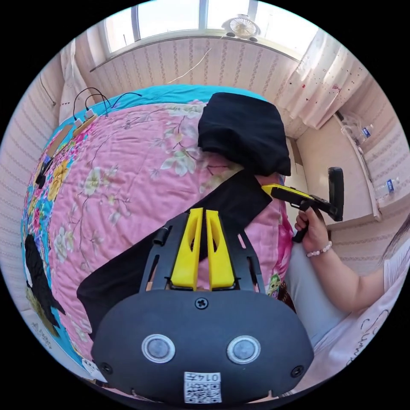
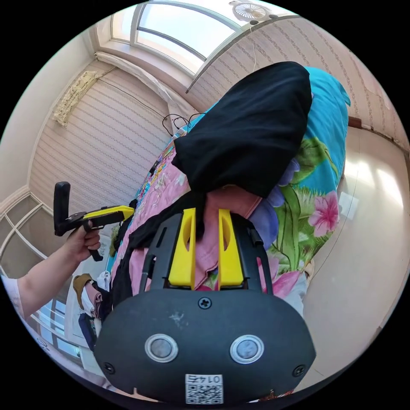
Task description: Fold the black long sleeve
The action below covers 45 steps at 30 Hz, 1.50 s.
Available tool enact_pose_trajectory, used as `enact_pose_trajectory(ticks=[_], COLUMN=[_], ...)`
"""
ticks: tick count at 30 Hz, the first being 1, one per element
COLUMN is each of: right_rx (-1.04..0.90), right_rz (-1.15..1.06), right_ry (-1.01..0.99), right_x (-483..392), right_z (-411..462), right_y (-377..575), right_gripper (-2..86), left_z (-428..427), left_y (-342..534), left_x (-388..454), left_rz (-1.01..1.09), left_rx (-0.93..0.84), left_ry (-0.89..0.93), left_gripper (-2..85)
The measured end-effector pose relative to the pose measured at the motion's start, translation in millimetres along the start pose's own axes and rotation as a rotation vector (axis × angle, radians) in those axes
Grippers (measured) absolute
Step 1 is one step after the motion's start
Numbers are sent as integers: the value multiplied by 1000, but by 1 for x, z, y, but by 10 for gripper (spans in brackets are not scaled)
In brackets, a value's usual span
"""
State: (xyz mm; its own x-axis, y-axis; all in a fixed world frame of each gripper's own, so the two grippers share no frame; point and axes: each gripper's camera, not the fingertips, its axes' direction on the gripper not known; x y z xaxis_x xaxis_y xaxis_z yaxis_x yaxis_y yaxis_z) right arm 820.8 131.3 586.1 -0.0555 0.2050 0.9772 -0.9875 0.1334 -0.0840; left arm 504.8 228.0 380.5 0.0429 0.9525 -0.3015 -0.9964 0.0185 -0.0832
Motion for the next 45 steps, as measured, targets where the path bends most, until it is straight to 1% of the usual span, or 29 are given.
enact_pose_trajectory(ticks=[4,6,8,9,12,15,17,19,20,22,23,25,26,27,28,29,30,31,32,34,35,37,38,40,42,45], right_rx=[10,-20,-59,-87,-106,-88,-109,-171,-194,-233,-242,-333,-355,-402,-449,-479,-549,-628,-671,-852,-903,-1091,-1127,-1264,-1345,-1397], right_rz=[10,-14,-15,-10,-34,-124,-187,-253,-269,-334,-353,-486,-528,-615,-695,-725,-777,-829,-857,-956,-973,-1053,-1077,-1163,-1233,-1386], right_ry=[-86,-71,-33,-51,-116,-223,-276,-479,-543,-801,-866,-1119,-1156,-1193,-1195,-1196,-1219,-1250,-1255,-1277,-1283,-1286,-1275,-1229,-1186,-1093], right_x=[3,-1,-1,1,2,-9,-16,-23,-25,-36,-40,-69,-78,-97,-115,-124,-140,-155,-163,-190,-196,-214,-217,-224,-225,-221], right_z=[-23,-31,-38,-41,-53,-71,-73,-70,-69,-73,-74,-84,-88,-95,-99,-99,-98,-95,-93,-81,-78,-67,-66,-59,-56,-56], right_y=[-4,-5,-4,-1,9,24,37,57,61,84,90,119,128,150,175,188,217,248,264,336,355,433,453,529,581,650], right_gripper=[75,65,27,18,5,0,-1,-1,-1,-2,-2,-2,-2,-2,-2,-2,-2,-2,-2,-2,-1,-1,-1,-1,-1,2], left_z=[34,48,65,73,74,61,45,16,7,-28,-38,-74,-81,-94,-105,-108,-112,-112,-112,-105,-102,-88,-85,-72,-66,-66], left_y=[-25,-27,-25,-23,-21,-11,-1,21,28,69,81,143,161,196,234,253,291,327,345,407,420,463,471,500,517,540], left_x=[11,11,10,10,7,12,11,2,-1,-15,-18,-24,-24,-22,-17,-14,-8,-2,1,14,17,29,32,38,40,43], left_rz=[38,26,18,32,13,31,18,-35,-50,-127,-150,-240,-262,-305,-349,-373,-425,-490,-530,-681,-710,-803,-821,-862,-891,-911], left_rx=[-76,-127,-211,-249,-255,-213,-168,-82,-59,33,58,154,175,207,229,230,217,204,203,210,213,206,209,208,195,207], left_ry=[-45,-43,-50,-47,-1,-49,-54,-26,-28,-44,-40,-35,-38,-58,-94,-111,-135,-138,-131,-95,-88,-59,-54,-36,-26,-3], left_gripper=[52,56,54,52,11,-6,-8,-9,-9,-10,-10,-10,-10,-10,-10,-10,-10,-10,-10,-10,-10,-10,-10,-10,-10,-10])
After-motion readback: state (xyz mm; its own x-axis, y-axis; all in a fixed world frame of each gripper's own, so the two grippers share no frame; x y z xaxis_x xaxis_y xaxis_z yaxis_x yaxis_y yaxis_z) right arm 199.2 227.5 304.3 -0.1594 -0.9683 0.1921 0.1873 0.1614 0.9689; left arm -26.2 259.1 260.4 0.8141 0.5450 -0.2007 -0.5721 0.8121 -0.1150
